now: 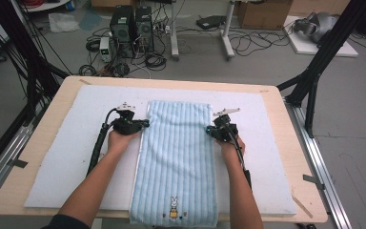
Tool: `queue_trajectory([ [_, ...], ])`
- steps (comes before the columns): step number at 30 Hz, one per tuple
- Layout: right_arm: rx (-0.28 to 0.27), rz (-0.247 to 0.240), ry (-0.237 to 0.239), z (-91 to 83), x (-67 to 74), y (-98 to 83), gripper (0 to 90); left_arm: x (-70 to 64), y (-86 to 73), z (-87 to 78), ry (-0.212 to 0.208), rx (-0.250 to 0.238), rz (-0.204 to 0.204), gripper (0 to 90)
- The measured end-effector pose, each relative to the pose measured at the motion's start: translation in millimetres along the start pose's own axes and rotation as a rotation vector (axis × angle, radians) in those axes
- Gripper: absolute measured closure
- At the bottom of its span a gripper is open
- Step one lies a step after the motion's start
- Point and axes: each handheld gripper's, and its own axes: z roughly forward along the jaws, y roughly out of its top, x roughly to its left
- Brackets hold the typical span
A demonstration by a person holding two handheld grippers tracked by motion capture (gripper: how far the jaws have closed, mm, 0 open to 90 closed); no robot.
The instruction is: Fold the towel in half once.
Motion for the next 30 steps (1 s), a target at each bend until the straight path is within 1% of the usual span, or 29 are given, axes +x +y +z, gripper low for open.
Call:
queue_trajectory([
  [2, -0.019, 0.011, 0.005, 1.2, -2.3, 0.6, 87.1, 1.7, 4.5, 0.7, -0.002, 0.003, 0.008, 87.3],
  [4, -0.009, 0.011, 0.001, 3.0, -2.8, 2.7, 87.1, 1.9, 10.0, 1.5, 0.002, 0.003, 0.016, 87.3],
  [5, -0.019, 0.005, -0.008, 2.9, -2.7, 4.4, 87.1, 2.4, 12.2, 1.9, 0.009, -0.005, 0.017, 87.2],
  [7, -0.049, 0.026, -0.011, 1.7, -3.6, 7.7, 87.1, 5.2, 14.1, 3.0, 0.008, -0.002, -0.003, 87.2],
  [9, -0.073, 0.047, -0.003, 0.0, -4.6, 9.6, 87.0, 7.3, 13.6, 2.2, -0.005, -0.006, -0.017, 87.2],
  [11, -0.085, 0.054, 0.005, -2.4, -4.7, 10.0, 87.0, 7.9, 14.0, -0.5, -0.022, -0.014, -0.004, 87.2],
  [12, -0.090, 0.056, 0.009, -3.8, -4.9, 10.0, 87.0, 7.6, 14.4, -2.1, -0.031, -0.019, -0.004, 87.1],
  [14, -0.090, 0.051, 0.014, -6.5, -4.3, 10.2, 87.0, 6.9, 15.8, -7.4, -0.053, -0.032, 0.002, 87.0],
  [18, -0.101, 0.037, 0.023, -14.5, -0.9, 11.6, 87.0, 3.7, 18.1, -16.5, -0.066, -0.055, 0.026, 87.0],
  [21, -0.122, 0.033, 0.036, -21.4, 2.7, 11.3, 87.0, 2.7, 15.4, -22.3, -0.072, -0.077, 0.032, 87.0],
  [24, -0.133, 0.025, 0.053, -27.2, 6.3, 8.7, 87.0, 3.4, 10.5, -26.3, -0.082, -0.087, 0.020, 87.0],
  [25, -0.133, 0.025, 0.056, -28.4, 7.8, 7.7, 87.0, 2.8, 8.1, -27.8, -0.091, -0.082, 0.013, 87.0],
  [27, -0.136, 0.005, 0.064, -33.0, 12.9, 3.0, 86.9, -0.5, 3.3, -31.2, -0.100, -0.081, 0.027, 87.0],
  [30, -0.139, 0.001, 0.079, -39.1, 16.0, -3.5, 86.9, -5.9, -3.1, -38.7, -0.119, -0.078, 0.044, 87.0],
])
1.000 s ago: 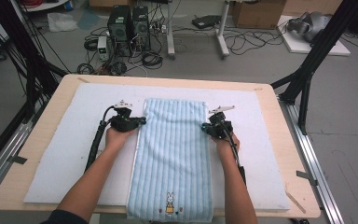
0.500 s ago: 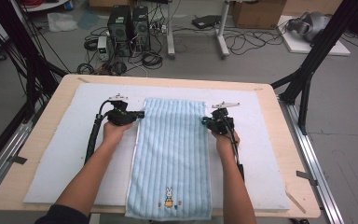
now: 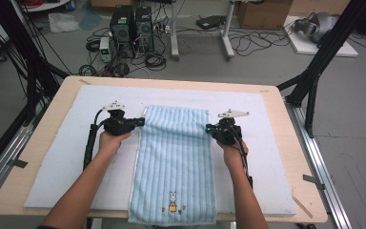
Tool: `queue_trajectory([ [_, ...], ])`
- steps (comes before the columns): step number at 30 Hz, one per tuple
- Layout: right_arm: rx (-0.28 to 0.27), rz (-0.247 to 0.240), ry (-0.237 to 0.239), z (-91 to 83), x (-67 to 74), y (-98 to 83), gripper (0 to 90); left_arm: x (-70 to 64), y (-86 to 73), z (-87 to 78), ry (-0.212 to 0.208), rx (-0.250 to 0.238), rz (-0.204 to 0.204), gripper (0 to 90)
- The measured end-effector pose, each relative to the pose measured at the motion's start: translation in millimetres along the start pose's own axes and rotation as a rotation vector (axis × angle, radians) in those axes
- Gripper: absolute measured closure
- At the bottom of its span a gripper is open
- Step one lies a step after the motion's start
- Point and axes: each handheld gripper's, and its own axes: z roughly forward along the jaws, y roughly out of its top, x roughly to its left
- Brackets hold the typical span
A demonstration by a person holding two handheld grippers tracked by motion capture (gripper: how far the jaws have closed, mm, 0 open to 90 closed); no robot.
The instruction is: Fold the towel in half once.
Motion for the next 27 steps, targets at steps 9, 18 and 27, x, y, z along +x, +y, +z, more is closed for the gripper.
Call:
queue_trajectory([
  [9, -0.023, -0.028, 0.043, -26.8, 13.7, -16.7, 86.4, -25.9, -16.8, -30.3, -0.050, -0.001, 0.072, 86.7],
  [18, -0.018, -0.052, 0.064, -45.9, 30.5, -47.6, 86.4, -46.6, -44.6, -48.1, -0.097, 0.004, 0.099, 86.4],
  [27, 0.014, -0.060, 0.085, -55.7, 39.5, -62.7, 86.2, -55.3, -64.8, -55.1, -0.131, 0.038, 0.103, 86.4],
])
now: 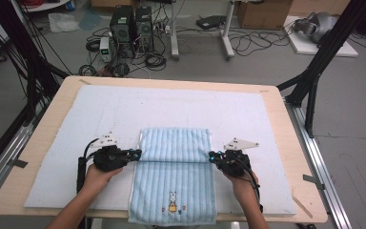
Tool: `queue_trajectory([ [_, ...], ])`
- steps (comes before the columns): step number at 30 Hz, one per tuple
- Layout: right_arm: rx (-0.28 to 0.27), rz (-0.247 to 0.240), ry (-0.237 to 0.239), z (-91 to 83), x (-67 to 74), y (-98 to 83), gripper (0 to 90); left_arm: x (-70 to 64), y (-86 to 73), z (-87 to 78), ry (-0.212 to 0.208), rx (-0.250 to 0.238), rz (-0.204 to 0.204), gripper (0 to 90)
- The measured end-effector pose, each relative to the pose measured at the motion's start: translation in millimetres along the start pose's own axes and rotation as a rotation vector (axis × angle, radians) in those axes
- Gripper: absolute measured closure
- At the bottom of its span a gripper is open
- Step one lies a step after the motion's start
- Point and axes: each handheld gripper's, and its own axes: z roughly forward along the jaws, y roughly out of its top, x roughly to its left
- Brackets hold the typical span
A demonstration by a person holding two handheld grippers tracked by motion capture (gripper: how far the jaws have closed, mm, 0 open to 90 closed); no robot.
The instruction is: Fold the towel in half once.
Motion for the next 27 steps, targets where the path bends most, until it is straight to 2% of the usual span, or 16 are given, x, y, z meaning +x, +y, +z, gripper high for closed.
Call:
queue_trajectory([
  [2, 0.006, 0.000, -0.002, -0.7, 0.8, -1.5, 84.4, 0.9, 0.3, -1.1, 0.001, 0.002, 0.005, 85.6],
  [3, 0.004, -0.005, -0.007, -0.7, 0.1, -1.5, 79.9, 2.1, 1.6, -0.7, 0.016, -0.006, -0.005, 79.7],
  [5, -0.008, 0.023, -0.023, -0.7, -2.4, 0.9, 70.3, 8.9, 7.5, 0.6, 0.064, -0.014, -0.040, 52.8],
  [6, -0.019, 0.032, -0.030, -0.6, -4.9, 3.4, 67.6, 13.7, 11.1, 0.9, 0.080, -0.027, -0.062, 45.4],
  [8, -0.029, 0.034, -0.053, -0.1, -8.2, 10.6, 64.4, 23.2, 18.4, 1.2, 0.112, -0.065, -0.094, 39.2],
  [11, -0.018, 0.038, -0.076, 6.8, -16.4, 23.6, 59.0, 36.0, 30.8, 6.6, 0.145, -0.079, -0.098, 38.6],
  [12, -0.005, 0.045, -0.082, 11.6, -19.2, 29.1, 57.6, 38.8, 33.1, 8.7, 0.144, -0.077, -0.107, 38.8],
  [16, 0.031, 0.056, -0.105, 29.6, -29.2, 41.9, 54.1, 50.4, 41.9, 24.0, 0.163, -0.044, -0.126, 39.4],
  [19, 0.060, 0.094, -0.111, 46.0, -37.8, 47.4, 54.4, 57.8, 43.0, 38.4, 0.196, 0.004, -0.132, 39.7],
  [22, 0.121, 0.086, -0.135, 65.2, -42.4, 51.2, 54.3, 63.0, 42.0, 52.9, 0.216, 0.051, -0.150, 40.9],
  [23, 0.134, 0.104, -0.135, 71.6, -43.9, 52.3, 54.1, 63.9, 41.4, 57.1, 0.223, 0.071, -0.156, 41.1],
  [25, 0.152, 0.107, -0.155, 77.8, -44.3, 54.4, 59.2, 63.9, 40.1, 61.7, 0.242, 0.093, -0.137, 44.3],
  [27, 0.187, 0.083, -0.176, 83.1, -43.3, 55.9, 64.0, 62.1, 41.2, 62.3, 0.253, 0.089, -0.104, 53.5],
])
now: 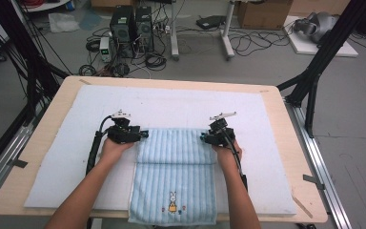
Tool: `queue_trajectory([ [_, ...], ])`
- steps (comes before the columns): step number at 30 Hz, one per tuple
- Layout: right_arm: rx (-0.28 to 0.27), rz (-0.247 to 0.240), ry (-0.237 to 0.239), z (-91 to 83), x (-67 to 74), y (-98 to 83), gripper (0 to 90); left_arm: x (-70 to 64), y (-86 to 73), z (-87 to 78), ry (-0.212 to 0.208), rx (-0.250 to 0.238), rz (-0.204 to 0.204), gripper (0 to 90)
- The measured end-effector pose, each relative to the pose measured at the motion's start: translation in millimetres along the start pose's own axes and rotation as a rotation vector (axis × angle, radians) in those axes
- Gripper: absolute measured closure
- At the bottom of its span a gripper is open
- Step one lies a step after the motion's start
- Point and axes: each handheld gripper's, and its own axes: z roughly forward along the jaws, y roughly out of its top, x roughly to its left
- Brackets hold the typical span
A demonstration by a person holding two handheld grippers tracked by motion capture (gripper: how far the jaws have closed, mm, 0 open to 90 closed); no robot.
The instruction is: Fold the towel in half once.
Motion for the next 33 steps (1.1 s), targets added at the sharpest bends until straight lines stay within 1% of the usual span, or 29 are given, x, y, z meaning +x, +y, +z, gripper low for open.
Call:
queue_trajectory([
  [1, -0.001, -0.005, -0.005, 1.4, 1.1, 0.2, 66.0, -1.7, -0.3, 0.9, 0.012, 0.013, 0.020, 59.6],
  [3, -0.001, -0.010, -0.003, 1.3, 1.0, 0.3, 71.7, -5.5, -0.6, 1.2, 0.047, 0.024, 0.058, 67.0],
  [4, 0.000, -0.019, 0.004, 0.9, 0.7, 0.3, 76.2, -6.3, -0.7, 0.9, 0.056, 0.032, 0.076, 77.2],
  [5, 0.002, -0.020, 0.011, 0.9, 1.4, 0.3, 82.1, -6.0, -0.7, 1.1, 0.041, 0.032, 0.073, 82.8],
  [6, 0.006, -0.032, 0.019, 0.8, 3.1, 0.6, 84.6, -6.2, -0.7, 1.1, 0.041, 0.033, 0.074, 86.5],
  [8, 0.014, -0.079, -0.004, 0.4, 8.2, 1.5, 85.7, -5.9, -0.6, 0.1, 0.027, 0.036, 0.065, 87.4],
  [9, 0.013, -0.087, -0.007, -0.2, 8.3, 1.6, 85.8, -4.8, -0.4, -2.1, 0.011, 0.035, 0.054, 87.6],
  [11, 0.009, -0.080, 0.008, -3.7, 7.6, 0.7, 85.7, -2.8, 0.6, -7.6, -0.019, 0.018, 0.035, 87.6],
  [13, -0.017, -0.083, 0.023, -10.5, 6.9, 0.0, 85.7, -1.1, 3.1, -16.2, -0.055, -0.013, 0.019, 87.6],
  [14, -0.028, -0.080, 0.031, -15.0, 7.7, 0.2, 85.7, -0.8, 4.4, -20.4, -0.080, -0.032, 0.002, 87.6],
  [15, -0.041, -0.084, 0.039, -19.3, 8.8, 0.3, 85.6, -0.7, 6.0, -25.5, -0.112, -0.047, -0.018, 87.6],
  [16, -0.055, -0.102, 0.041, -24.8, 10.2, 0.5, 85.6, -1.3, 6.7, -28.3, -0.122, -0.057, -0.025, 87.6],
  [17, -0.058, -0.102, 0.047, -28.4, 12.0, 0.2, 85.6, -2.4, 7.4, -32.0, -0.132, -0.065, -0.025, 87.6],
  [18, -0.067, -0.116, 0.058, -32.8, 13.2, -0.2, 85.6, -3.2, 8.0, -35.9, -0.146, -0.070, -0.023, 87.6],
  [19, -0.078, -0.115, 0.069, -38.0, 15.3, -0.9, 85.6, -4.6, 8.3, -39.5, -0.154, -0.076, -0.028, 87.6],
  [21, -0.103, -0.128, 0.072, -49.4, 18.9, -1.8, 85.5, -6.3, 9.1, -47.5, -0.167, -0.093, -0.027, 87.5],
  [23, -0.128, -0.133, 0.078, -60.2, 21.0, -3.1, 85.5, -8.4, 9.5, -56.4, -0.194, -0.109, -0.036, 87.5],
  [25, -0.148, -0.137, 0.082, -69.7, 21.7, -5.0, 85.5, -10.7, 10.0, -62.4, -0.209, -0.113, -0.032, 87.5],
  [27, -0.167, -0.137, 0.093, -78.5, 22.2, -8.0, 85.5, -13.9, 10.3, -69.5, -0.221, -0.114, -0.020, 87.5],
  [28, -0.170, -0.130, 0.103, -83.5, 23.3, -10.3, 85.5, -15.5, 9.7, -73.7, -0.234, -0.118, -0.015, 87.5],
  [30, -0.177, -0.126, 0.124, -92.4, 24.6, -16.0, 85.4, -17.5, 6.8, -77.7, -0.260, -0.123, -0.023, 87.4],
  [31, -0.174, -0.120, 0.133, -95.2, 25.5, -18.8, 85.4, -20.1, 1.8, -79.6, -0.272, -0.118, -0.025, 87.3],
  [33, -0.163, -0.127, 0.155, -100.6, 28.3, -28.4, 85.2, -23.3, -5.5, -79.8, -0.280, -0.103, -0.021, 87.2],
])
